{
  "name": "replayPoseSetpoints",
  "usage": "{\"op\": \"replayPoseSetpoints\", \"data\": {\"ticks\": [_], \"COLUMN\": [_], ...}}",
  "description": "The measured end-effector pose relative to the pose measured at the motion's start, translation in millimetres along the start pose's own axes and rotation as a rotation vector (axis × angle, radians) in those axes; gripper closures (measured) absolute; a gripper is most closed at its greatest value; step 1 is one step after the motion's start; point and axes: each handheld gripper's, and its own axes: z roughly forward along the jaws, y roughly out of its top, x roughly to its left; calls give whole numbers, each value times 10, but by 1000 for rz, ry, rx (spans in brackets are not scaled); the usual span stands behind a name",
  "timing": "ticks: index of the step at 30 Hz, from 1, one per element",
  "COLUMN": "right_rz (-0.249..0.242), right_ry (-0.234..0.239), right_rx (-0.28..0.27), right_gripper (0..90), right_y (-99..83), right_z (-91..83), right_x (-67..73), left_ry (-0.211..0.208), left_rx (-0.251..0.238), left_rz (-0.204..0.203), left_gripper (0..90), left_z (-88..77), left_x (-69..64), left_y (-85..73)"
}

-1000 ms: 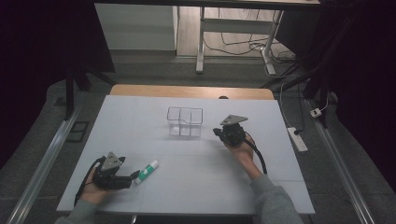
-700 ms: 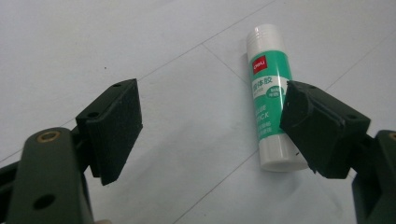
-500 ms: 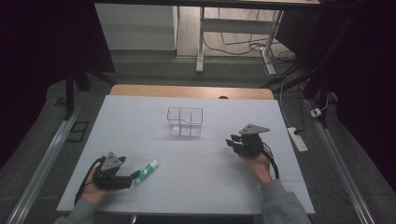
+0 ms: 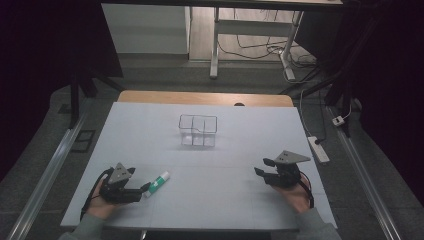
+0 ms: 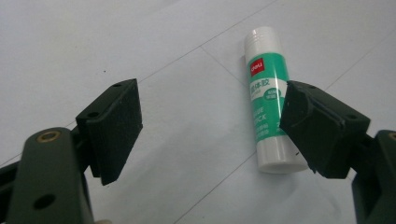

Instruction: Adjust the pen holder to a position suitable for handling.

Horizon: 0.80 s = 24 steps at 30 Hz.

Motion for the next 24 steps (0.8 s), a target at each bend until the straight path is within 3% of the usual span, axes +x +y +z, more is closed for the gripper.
{"op": "replayPoseSetpoints", "data": {"ticks": [3,9,20,24], "right_rz": [-11,14,-8,-11], "right_ry": [9,5,4,2], "right_rx": [8,-7,-7,-6], "right_gripper": [443,418,398,398], "right_y": [-131,-233,-240,-238], "right_z": [-100,-228,-211,-214], "right_x": [35,2,7,15], "left_ry": [-1,-4,-31,-56], "left_rx": [0,-2,-23,-3], "left_rz": [2,-1,-12,-15], "left_gripper": [207,208,221,231], "left_z": [-8,-9,-14,-46], "left_x": [0,0,17,4], "left_y": [-1,3,153,258]}}
